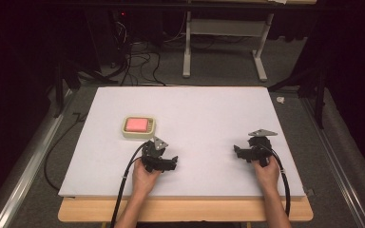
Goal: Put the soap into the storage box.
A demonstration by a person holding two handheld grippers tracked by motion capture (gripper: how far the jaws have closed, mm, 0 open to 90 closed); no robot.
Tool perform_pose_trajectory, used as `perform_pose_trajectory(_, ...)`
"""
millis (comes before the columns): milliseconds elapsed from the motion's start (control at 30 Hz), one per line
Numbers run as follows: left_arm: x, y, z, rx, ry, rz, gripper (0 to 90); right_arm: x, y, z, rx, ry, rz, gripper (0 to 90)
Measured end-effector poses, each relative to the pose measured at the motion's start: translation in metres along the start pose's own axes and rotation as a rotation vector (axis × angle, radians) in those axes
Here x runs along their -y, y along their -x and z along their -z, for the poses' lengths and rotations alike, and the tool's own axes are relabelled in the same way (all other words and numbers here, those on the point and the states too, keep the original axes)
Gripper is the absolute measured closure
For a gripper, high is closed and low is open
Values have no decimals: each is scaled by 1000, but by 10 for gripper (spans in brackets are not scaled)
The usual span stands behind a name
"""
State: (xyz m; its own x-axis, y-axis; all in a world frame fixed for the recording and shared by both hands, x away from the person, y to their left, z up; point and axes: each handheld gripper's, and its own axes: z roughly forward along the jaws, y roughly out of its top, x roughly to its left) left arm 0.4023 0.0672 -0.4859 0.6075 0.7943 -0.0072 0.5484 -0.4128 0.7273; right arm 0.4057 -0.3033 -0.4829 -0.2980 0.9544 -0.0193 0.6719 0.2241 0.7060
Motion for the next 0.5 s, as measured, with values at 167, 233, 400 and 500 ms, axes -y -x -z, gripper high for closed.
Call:
perform_pose_trajectory(167, 0, 0, 0, 3, -1, 0, 144, 0, 0, 0, 0, 0, 0, 151)
perform_pose_trajectory(233, 1, -1, 0, 5, -2, 4, 142, 0, 0, 0, 0, 0, 0, 151)
perform_pose_trajectory(400, 1, -1, -1, 6, 0, 7, 141, 0, 0, 0, 1, -1, -1, 151)
perform_pose_trajectory(500, 1, -1, -1, 6, -1, 6, 141, 0, 0, 0, 0, 0, 0, 151)
